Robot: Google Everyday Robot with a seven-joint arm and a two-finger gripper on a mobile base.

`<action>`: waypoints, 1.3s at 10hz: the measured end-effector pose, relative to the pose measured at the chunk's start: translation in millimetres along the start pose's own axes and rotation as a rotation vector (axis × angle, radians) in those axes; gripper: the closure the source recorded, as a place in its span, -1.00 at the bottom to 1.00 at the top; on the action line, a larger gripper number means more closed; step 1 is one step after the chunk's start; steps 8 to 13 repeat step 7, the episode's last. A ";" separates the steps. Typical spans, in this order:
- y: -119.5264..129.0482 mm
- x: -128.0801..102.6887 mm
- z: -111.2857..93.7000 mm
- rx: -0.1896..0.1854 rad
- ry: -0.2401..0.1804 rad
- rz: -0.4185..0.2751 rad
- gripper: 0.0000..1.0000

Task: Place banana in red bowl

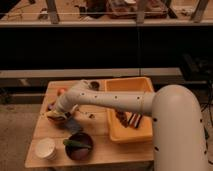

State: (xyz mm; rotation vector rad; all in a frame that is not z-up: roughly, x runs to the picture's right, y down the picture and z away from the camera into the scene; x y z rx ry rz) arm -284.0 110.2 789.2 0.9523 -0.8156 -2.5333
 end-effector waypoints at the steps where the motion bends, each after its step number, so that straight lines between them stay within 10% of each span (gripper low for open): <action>1: 1.4 -0.6 0.1 -0.003 -0.003 0.010 -0.46; 13: 11.4 -9.3 -24.5 -0.036 -0.029 0.105 -0.46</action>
